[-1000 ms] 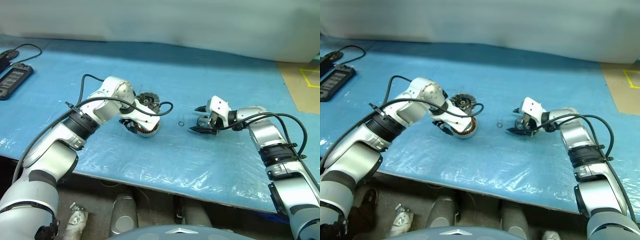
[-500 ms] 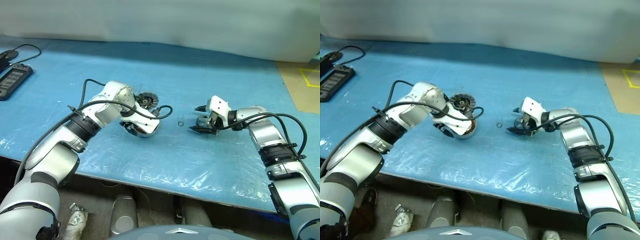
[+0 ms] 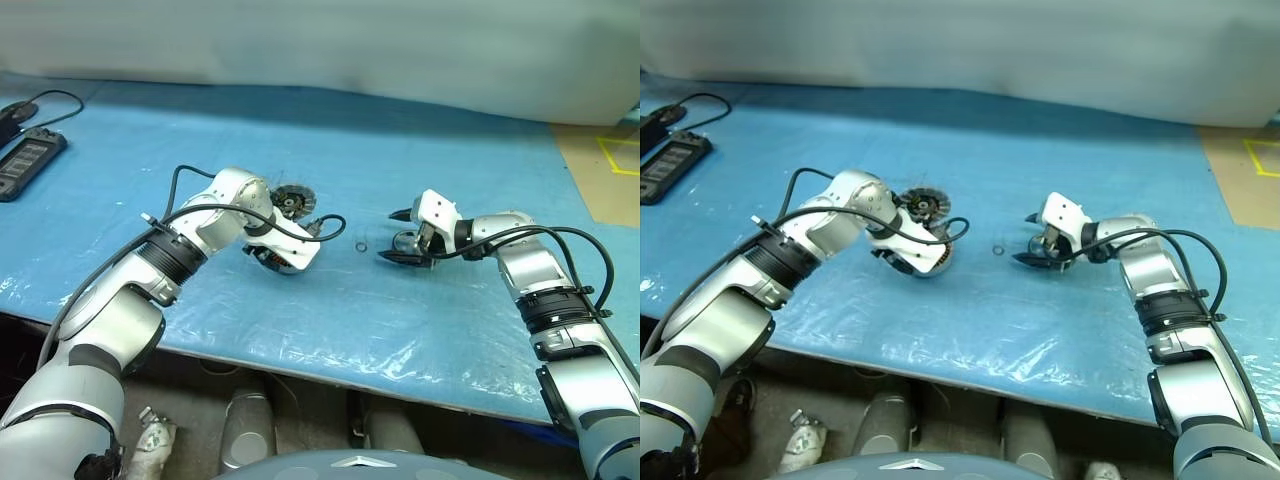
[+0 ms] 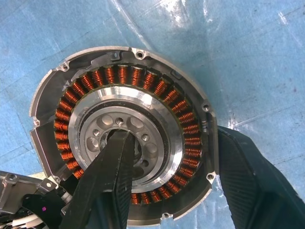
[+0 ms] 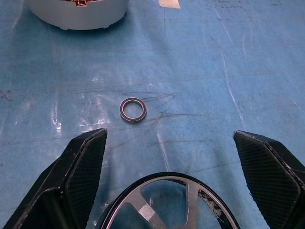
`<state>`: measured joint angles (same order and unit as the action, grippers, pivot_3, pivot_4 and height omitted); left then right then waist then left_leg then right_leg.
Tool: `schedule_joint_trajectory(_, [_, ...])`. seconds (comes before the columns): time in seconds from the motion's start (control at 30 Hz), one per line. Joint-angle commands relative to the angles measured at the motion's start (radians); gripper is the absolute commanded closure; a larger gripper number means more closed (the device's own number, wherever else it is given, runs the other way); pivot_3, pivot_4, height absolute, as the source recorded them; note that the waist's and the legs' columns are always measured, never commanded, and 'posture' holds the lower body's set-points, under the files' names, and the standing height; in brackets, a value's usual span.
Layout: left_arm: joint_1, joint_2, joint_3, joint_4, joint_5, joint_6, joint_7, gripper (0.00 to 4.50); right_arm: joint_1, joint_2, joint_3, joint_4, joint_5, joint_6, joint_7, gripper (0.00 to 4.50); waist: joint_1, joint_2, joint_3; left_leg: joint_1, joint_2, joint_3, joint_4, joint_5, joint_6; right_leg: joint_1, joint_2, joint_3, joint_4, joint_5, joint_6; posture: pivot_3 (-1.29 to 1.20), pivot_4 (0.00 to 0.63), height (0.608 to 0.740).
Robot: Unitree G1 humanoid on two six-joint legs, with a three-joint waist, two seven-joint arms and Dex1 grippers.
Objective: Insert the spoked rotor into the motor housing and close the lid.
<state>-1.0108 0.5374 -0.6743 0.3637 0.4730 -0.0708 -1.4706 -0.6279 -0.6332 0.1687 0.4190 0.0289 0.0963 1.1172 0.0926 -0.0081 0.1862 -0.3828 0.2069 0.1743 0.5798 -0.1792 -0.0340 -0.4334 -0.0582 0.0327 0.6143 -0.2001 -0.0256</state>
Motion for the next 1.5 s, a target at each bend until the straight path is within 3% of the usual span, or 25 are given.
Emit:
schedule_joint_trajectory(0.03, [0.019,0.011,-0.019,0.025,0.029,0.003,-0.014,2.37,0.0,0.003,-0.015,-0.029,0.014,-0.006,-0.005,0.0,0.0,0.0,0.0,0.0,0.0,0.0,0.0,0.0,0.0,0.0,0.0,0.0,0.0,0.0,0.0,0.0,0.15,0.74])
schedule_joint_trajectory(0.63, [-0.041,-0.085,0.036,-0.158,-0.057,0.139,-0.078,2.37,0.019,0.005,-0.039,0.007,0.017,-0.031,-0.057,0.0,0.003,0.0,0.0,-0.01,0.0,0.0,0.0,0.002,0.003,-0.006,0.0,-0.002,-0.005,0.0,0.0,0.0,0.15,0.74])
schedule_joint_trajectory(1.07, [-0.06,-0.141,0.004,-0.125,-0.067,0.104,-0.091,2.37,0.129,0.028,-0.077,-0.089,0.034,-0.006,-0.171,0.0,0.003,0.0,0.0,-0.011,0.001,0.0,-0.001,0.002,0.004,-0.007,0.0,-0.002,-0.005,0.0,0.0,0.0,0.15,0.74])
schedule_joint_trajectory(1.5, [-0.031,-0.148,-0.029,-0.179,-0.133,0.206,-0.144,2.37,0.168,0.038,-0.089,-0.122,0.04,0.001,-0.214,0.0,0.003,0.0,0.0,-0.011,0.0,0.0,0.0,0.002,0.004,-0.007,0.0,-0.002,-0.005,0.0,0.0,0.0,0.15,0.74])
